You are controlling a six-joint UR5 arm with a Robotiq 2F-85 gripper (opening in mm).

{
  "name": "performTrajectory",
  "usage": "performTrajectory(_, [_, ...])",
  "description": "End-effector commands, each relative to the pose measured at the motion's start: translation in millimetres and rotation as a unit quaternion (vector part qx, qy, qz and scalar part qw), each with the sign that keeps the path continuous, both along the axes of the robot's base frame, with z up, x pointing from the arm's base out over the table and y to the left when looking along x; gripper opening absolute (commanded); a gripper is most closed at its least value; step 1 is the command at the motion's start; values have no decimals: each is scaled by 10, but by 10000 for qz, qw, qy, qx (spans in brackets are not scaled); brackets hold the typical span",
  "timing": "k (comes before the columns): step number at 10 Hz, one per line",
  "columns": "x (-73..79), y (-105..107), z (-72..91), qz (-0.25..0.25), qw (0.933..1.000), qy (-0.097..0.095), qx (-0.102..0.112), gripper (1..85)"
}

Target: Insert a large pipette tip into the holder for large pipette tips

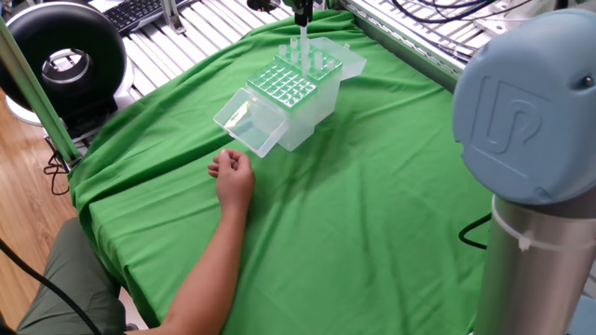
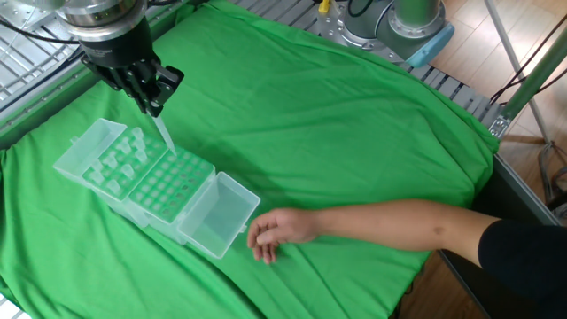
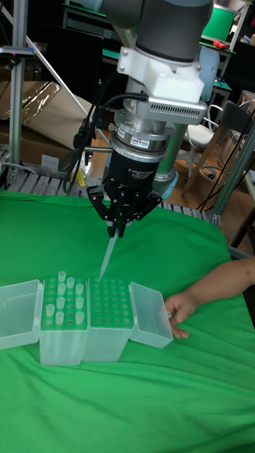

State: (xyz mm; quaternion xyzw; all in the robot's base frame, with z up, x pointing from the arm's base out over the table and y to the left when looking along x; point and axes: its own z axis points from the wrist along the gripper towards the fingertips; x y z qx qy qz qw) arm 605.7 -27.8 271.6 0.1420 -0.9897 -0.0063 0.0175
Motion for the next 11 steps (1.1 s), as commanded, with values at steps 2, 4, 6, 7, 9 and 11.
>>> performTrajectory(2, [-34, 23, 22, 13, 10000, 0, 58, 10])
performTrajectory(4, [-51, 42, 175, -2, 9999, 154, 42, 10])
performTrajectory(6, [-22, 53, 118, -10, 9999, 77, 64, 10])
performTrajectory(7, [-22, 41, 89, -18, 10000, 54, 49, 10])
performTrajectory(9, [-25, 51, 53, -26, 10000, 23, 56, 10])
performTrajectory(11, [-29, 39, 27, -18, 10000, 8, 49, 10])
